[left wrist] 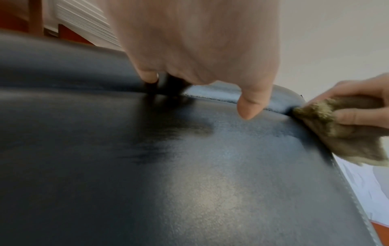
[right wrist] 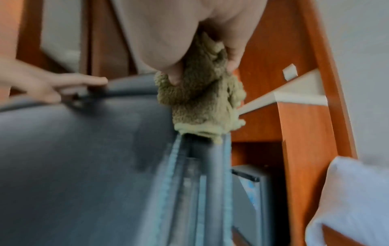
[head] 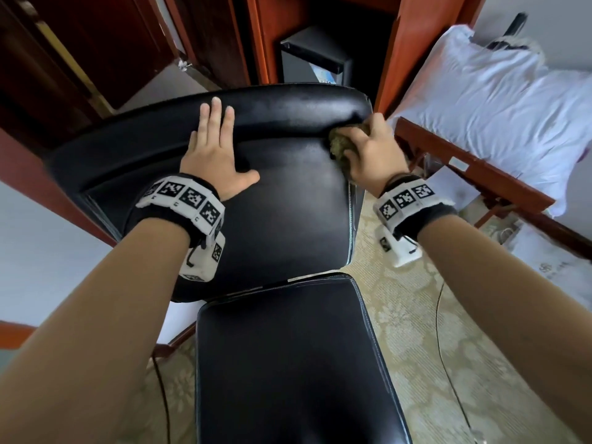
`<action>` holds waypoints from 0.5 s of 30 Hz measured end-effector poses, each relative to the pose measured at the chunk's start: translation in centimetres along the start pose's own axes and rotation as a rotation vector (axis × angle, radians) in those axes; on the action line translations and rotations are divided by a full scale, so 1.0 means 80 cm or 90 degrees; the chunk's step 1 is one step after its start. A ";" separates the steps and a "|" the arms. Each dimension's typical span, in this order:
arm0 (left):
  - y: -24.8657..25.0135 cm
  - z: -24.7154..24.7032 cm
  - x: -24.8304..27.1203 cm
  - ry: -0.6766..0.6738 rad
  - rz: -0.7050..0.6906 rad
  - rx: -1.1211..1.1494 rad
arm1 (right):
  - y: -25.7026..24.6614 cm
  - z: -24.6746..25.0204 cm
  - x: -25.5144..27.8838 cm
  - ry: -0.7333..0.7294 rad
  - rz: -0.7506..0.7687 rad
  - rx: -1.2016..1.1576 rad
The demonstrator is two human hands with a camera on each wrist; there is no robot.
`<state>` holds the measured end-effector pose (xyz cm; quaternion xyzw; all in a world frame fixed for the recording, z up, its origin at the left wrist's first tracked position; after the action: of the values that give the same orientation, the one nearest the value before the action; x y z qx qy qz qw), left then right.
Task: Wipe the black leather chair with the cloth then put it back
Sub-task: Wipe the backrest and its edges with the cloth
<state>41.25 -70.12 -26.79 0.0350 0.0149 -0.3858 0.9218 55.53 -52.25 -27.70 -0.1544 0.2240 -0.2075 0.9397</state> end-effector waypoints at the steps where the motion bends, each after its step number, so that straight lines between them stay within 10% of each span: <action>1: -0.001 0.001 -0.001 0.000 -0.002 0.000 | 0.013 0.005 0.000 -0.003 -0.011 0.028; 8: 0.006 -0.007 0.000 0.033 0.009 0.020 | 0.056 0.056 0.032 0.139 -0.103 -0.128; 11: 0.008 -0.007 0.001 0.054 0.005 0.016 | 0.016 0.044 0.028 0.113 0.011 -0.132; 15: 0.005 -0.005 0.001 0.048 0.009 0.031 | 0.030 -0.008 0.026 0.043 -0.105 -0.104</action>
<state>41.62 -69.88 -27.20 0.0721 0.0396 -0.3777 0.9223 57.65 -51.23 -29.93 -0.2416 0.2579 -0.2701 0.8956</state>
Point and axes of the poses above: each hand's wrist, its own x-axis away from the middle knuckle, its own z-axis out of the back of the hand, y = z × x, the point moved 8 cm from there along -x, towards the middle knuckle, and after that the axes turned 1 degree about -x, right-handed, at the moved point
